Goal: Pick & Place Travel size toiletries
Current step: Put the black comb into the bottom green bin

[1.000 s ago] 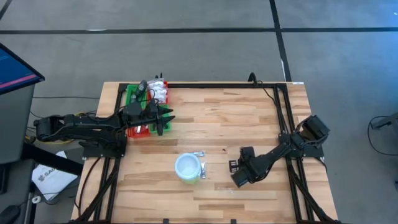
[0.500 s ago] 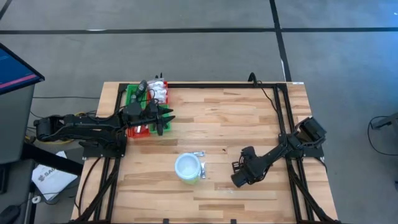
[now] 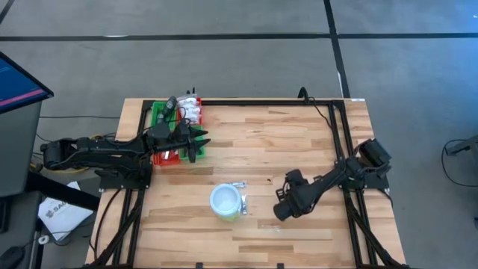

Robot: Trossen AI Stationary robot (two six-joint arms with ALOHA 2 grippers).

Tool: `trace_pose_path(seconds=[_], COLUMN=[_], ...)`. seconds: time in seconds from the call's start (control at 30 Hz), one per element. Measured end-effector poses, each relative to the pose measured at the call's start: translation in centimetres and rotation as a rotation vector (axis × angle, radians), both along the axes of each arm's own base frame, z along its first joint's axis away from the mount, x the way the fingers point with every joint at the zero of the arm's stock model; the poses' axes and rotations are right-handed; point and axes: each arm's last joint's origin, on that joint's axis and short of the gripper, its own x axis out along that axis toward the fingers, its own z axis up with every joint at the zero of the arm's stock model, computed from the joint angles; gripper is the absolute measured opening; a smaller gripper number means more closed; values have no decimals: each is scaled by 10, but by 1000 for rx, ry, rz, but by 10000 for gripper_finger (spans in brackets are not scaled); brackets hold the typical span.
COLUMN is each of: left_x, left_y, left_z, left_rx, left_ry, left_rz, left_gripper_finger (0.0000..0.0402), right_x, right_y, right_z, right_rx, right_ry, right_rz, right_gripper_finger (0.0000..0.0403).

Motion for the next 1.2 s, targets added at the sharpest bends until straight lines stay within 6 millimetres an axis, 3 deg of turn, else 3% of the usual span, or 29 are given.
trace_pose_path(seconds=[0.3,0.43,0.67,0.9,1.03,1.2], left_x=[0,0,0,0,0,0], left_y=[0,0,0,0,0,0], left_z=[1,1,1,1,1,1], left_rx=[0,-3,-5,-5,-4,-4], left_ry=[-10,-11,-12,-12,-12,-12], left_rz=[-5,-4,-4,-3,-3,-3], left_gripper_finger=[159,159,159,159,159,159], right_x=[22,30,22,2,1,1], right_y=[-16,-22,-17,-24,-24,-24], right_z=[41,47,14,-20,-27,-28], right_rx=[-113,-99,-30,-61,-55,-55], right_ry=[35,48,56,-15,-56,-72], right_rz=[136,190,218,6,-32,-48], right_gripper_finger=[0,0,0,8,24,79])
